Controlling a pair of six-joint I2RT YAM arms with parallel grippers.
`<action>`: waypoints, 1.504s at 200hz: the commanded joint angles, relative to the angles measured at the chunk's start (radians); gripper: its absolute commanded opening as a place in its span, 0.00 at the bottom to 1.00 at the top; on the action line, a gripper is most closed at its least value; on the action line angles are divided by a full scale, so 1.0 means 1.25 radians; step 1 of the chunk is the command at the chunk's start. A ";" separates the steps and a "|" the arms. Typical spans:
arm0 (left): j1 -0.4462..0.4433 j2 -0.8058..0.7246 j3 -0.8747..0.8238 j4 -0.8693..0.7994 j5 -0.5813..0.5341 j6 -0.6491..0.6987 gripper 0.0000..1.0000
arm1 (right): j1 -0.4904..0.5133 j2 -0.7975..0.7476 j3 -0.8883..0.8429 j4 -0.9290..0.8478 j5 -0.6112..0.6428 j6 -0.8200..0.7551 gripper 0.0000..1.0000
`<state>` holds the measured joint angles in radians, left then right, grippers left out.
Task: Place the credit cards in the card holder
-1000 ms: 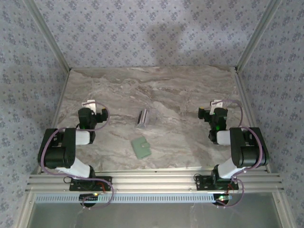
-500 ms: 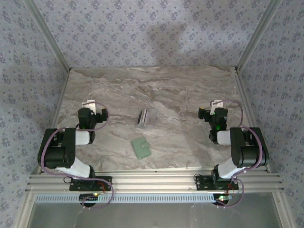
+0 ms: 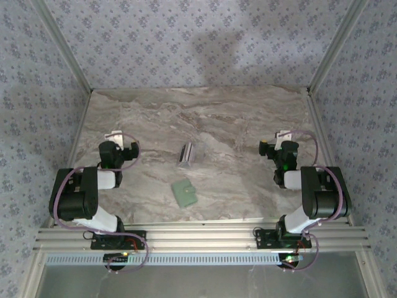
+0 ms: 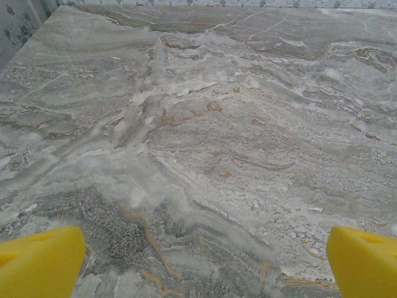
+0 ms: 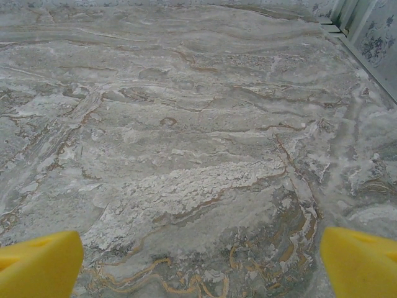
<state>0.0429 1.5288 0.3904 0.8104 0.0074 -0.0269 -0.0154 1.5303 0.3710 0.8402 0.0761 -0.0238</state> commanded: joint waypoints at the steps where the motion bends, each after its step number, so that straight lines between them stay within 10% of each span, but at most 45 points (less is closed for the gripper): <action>1: -0.011 -0.039 0.013 -0.019 -0.035 -0.005 1.00 | 0.032 -0.035 0.003 -0.011 0.088 -0.009 1.00; 45: -0.136 -0.226 0.162 -0.393 -0.322 -0.082 1.00 | 0.171 -0.238 0.151 -0.348 0.250 -0.015 1.00; 87: -0.120 -0.331 0.340 -0.801 -0.282 -0.409 1.00 | 0.126 -0.351 0.274 -0.733 0.278 0.488 1.00; 119: -0.089 -0.427 0.244 -0.736 -0.035 -0.478 0.99 | 0.093 -0.386 0.257 -0.730 0.149 0.545 1.00; 161: -0.219 -0.499 0.202 -0.821 0.052 -0.490 0.87 | 0.320 -0.342 0.358 -0.926 0.360 0.529 0.94; 221: -0.463 -0.548 0.044 -0.804 0.087 -0.560 0.49 | 0.562 -0.336 0.289 -0.887 0.244 0.491 0.58; 301: -0.584 -0.503 -0.068 -0.664 0.121 -0.603 0.28 | 0.867 -0.087 0.376 -0.837 0.175 0.446 0.47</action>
<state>-0.6777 0.8665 0.3202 -0.1047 0.1364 -0.7635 1.0008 1.3464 0.7780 -0.2428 0.3538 0.5720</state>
